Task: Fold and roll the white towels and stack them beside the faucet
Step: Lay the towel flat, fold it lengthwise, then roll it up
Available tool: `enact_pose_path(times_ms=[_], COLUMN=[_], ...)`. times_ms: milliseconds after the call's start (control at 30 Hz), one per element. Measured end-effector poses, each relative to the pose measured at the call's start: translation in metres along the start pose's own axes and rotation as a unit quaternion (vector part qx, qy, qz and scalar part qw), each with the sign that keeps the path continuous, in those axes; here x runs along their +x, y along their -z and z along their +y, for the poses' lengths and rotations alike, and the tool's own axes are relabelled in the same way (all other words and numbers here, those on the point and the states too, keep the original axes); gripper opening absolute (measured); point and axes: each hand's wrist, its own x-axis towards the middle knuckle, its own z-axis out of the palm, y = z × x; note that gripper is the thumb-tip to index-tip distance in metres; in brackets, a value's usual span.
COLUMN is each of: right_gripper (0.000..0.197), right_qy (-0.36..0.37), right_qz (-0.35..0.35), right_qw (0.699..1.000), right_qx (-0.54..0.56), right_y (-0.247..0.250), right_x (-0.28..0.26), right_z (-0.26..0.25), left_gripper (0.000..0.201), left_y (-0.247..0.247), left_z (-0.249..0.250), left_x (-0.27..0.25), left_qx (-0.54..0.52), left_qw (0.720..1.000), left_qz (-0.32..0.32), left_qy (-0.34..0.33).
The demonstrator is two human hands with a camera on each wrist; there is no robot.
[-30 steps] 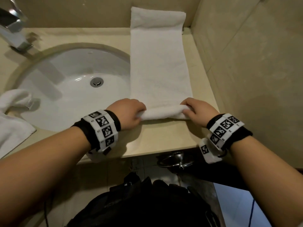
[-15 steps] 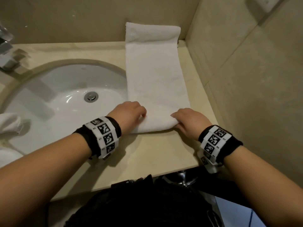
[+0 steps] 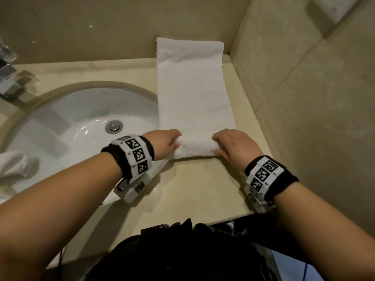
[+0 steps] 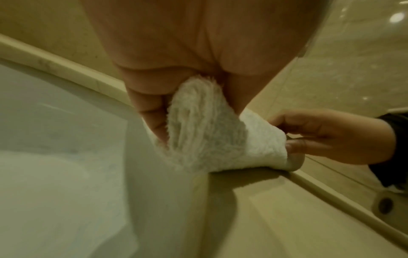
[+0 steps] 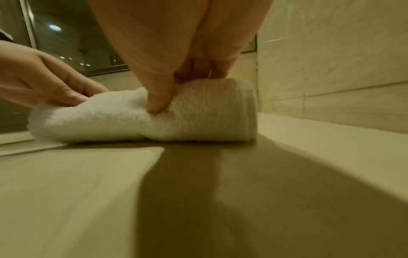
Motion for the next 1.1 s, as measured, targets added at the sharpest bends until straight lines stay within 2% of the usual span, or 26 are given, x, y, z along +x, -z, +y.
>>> enact_pose_path(times_ms=[67,133,200,267,333,400,467,567,600,667,767,833,900,933,1000,1033,1100], right_gripper=[0.030,0.027,0.030,0.035,0.036,0.036,0.035,0.041,0.047,0.049,0.036,0.034,0.035,0.035,0.035,0.036,0.042], right_qy=[-0.010,-0.004,-0.017,-0.042,-0.059,-0.074,-0.079,-0.019,0.014,0.052,0.013,0.007,-0.008,-0.018,-0.028,-0.024,0.020], right_qz=[-0.004,-0.031,-0.087,-0.150,-0.207,-0.242,-0.217,-0.064,-0.047,-0.037,-0.040,-0.072,-0.133,-0.161,-0.185,-0.168,-0.062], right_qw=[1.000,0.999,0.996,0.988,0.976,0.966,0.971,0.997,0.999,0.997,0.999,0.997,0.990,0.984,0.978,0.981,0.997], right_qx=[0.006,-0.013,-0.012,0.016,0.031,0.050,0.070,0.043,-0.001,-0.045,-0.008,0.020,0.053,0.070,0.094,0.093,0.045], right_y=[0.001,0.003,0.006,0.011,0.015,0.014,0.012,0.009,0.006,-0.004,-0.013,-0.013,-0.010,-0.010,-0.010,-0.010,-0.010], right_x=[0.006,0.012,0.015,0.013,0.009,0.004,-0.004,-0.030,-0.041,-0.059,-0.066,-0.063,-0.057,-0.055,-0.053,-0.055,-0.066], right_z=[-0.001,0.000,0.001,0.004,0.004,0.001,-0.003,-0.007,-0.009,-0.012,-0.016,-0.016,-0.015,-0.014,-0.015,-0.016,-0.019], left_gripper=[0.043,0.040,0.036,0.044,0.057,0.053,0.045,0.042,0.041,0.039,0.036,0.037,0.050,0.057,0.058,0.055,0.053], left_y=[-0.001,-0.004,-0.009,-0.017,-0.028,-0.035,-0.038,-0.034,-0.034,-0.035,-0.041,-0.048,-0.057,-0.061,-0.064,-0.062,-0.057], left_z=[0.001,0.003,0.009,0.017,0.028,0.036,0.039,0.042,0.043,0.046,0.052,0.058,0.062,0.063,0.065,0.064,0.060], left_x=[0.000,-0.003,-0.010,-0.020,-0.029,-0.033,-0.033,-0.032,-0.033,-0.036,-0.045,-0.056,-0.065,-0.068,-0.066,-0.062,-0.054], left_qx=[-0.024,0.006,0.091,0.161,0.203,0.224,0.199,0.107,0.083,0.046,0.031,0.086,0.170,0.202,0.208,0.178,0.092], left_qw=[1.000,1.000,0.995,0.979,0.968,0.964,0.971,0.992,0.995,0.998,0.999,0.995,0.980,0.974,0.976,0.983,0.995], left_qz=[-0.015,-0.010,0.045,0.100,0.095,0.084,0.076,0.024,0.006,-0.022,-0.015,0.031,0.064,0.061,0.036,0.021,-0.019], left_qy=[0.010,0.005,-0.024,-0.080,-0.116,-0.119,-0.114,-0.069,-0.056,-0.036,-0.023,-0.046,-0.084,-0.088,-0.061,-0.041,-0.016])
